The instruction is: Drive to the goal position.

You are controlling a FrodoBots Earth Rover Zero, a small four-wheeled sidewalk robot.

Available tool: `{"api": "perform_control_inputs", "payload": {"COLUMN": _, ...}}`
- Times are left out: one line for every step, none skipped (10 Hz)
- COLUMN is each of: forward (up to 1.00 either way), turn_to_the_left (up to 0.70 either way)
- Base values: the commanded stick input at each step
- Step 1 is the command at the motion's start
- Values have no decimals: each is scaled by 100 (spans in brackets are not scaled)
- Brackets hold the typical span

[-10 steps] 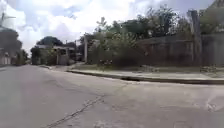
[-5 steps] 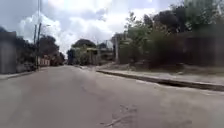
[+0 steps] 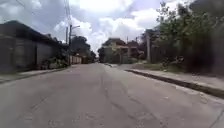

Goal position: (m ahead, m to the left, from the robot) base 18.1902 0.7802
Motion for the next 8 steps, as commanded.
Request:
{"api": "perform_control_inputs", "payload": {"forward": 100, "turn_to_the_left": 0}}
{"api": "perform_control_inputs", "payload": {"forward": 100, "turn_to_the_left": 0}}
{"api": "perform_control_inputs", "payload": {"forward": 100, "turn_to_the_left": 0}}
{"api": "perform_control_inputs", "payload": {"forward": 100, "turn_to_the_left": 0}}
{"api": "perform_control_inputs", "payload": {"forward": 100, "turn_to_the_left": 0}}
{"api": "perform_control_inputs", "payload": {"forward": 100, "turn_to_the_left": 0}}
{"api": "perform_control_inputs", "payload": {"forward": 100, "turn_to_the_left": 0}}
{"api": "perform_control_inputs", "payload": {"forward": 100, "turn_to_the_left": -11}}
